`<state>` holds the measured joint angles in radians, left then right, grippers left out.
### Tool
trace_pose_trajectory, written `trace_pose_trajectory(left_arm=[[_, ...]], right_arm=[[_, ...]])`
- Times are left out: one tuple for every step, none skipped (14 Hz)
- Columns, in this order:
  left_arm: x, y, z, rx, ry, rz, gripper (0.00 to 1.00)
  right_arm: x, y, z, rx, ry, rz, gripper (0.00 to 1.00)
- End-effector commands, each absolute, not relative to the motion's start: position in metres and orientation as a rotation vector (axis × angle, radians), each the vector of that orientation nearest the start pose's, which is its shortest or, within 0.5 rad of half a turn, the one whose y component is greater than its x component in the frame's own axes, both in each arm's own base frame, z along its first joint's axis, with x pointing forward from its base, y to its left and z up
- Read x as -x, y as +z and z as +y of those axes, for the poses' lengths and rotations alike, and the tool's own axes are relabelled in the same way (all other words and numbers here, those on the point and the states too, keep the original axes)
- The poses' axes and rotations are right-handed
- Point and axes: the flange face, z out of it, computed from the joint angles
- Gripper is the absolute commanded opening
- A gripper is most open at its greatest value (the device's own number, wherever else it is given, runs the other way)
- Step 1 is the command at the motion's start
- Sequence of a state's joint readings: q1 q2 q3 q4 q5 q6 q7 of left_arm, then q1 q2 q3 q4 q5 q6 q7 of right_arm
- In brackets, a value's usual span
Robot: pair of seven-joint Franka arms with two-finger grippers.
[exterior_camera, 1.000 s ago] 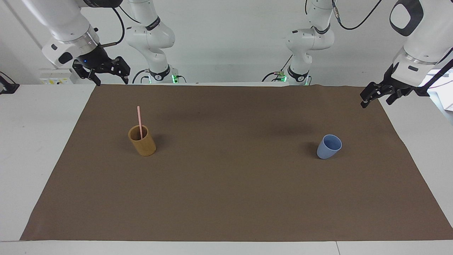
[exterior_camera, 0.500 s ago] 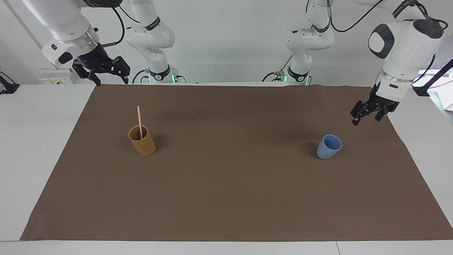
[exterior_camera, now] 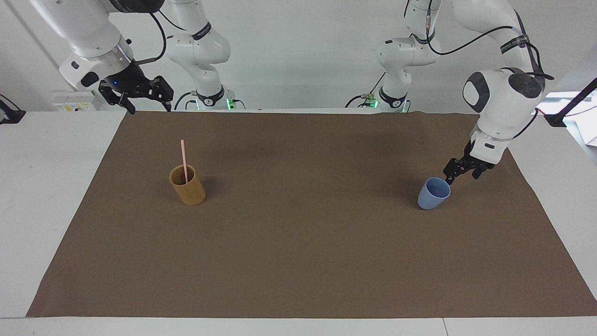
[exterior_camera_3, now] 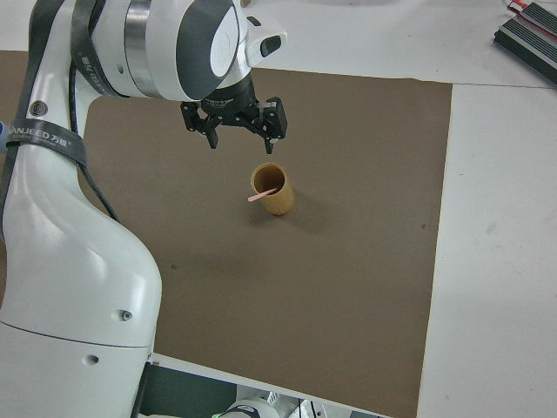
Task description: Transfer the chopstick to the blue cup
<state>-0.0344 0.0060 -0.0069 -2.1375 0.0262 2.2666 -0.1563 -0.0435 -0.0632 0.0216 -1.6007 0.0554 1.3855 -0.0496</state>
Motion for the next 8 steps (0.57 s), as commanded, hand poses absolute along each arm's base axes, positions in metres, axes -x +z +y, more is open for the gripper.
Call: trace_pose_trajectory(left_arm=[[-0.551,0.383,-0.028,3.132,-0.189,-0.192,0.49],[-0.55,0.376,-0.036,3.132,-0.17,-0.188,0.0],[-0.549,0.371,-0.039,3.132,-0.153,-0.183,0.0],[-0.549,0.37,-0.039,3.132,-0.148,-0.19,0.0],[-0.549,0.37,-0.04,3.131,-0.148,-0.209,0.0],[-0.549,0.371,-0.043,3.131,-0.153,-0.231,0.0],[-0.549,0.373,-0.06,3.135,-0.163,-0.224,0.0],[-0.547,0.375,-0.084,3.139,-0.167,-0.261,0.0]], right_arm=[[-0.512,0.601,-0.004,3.063,0.156,-0.025,1.0],[-0.514,0.582,-0.002,3.044,0.164,-0.018,1.0],[-0.515,0.56,-0.002,3.036,0.177,-0.008,1.0],[-0.513,0.543,-0.001,3.035,0.196,0.0,1.0],[-0.511,0.529,-0.002,3.032,0.224,0.02,1.0],[-0.511,0.517,-0.004,3.031,0.241,0.037,0.97],[-0.512,0.503,-0.004,3.029,0.243,0.041,0.95],[-0.511,0.488,-0.003,3.029,0.252,0.041,0.93]])
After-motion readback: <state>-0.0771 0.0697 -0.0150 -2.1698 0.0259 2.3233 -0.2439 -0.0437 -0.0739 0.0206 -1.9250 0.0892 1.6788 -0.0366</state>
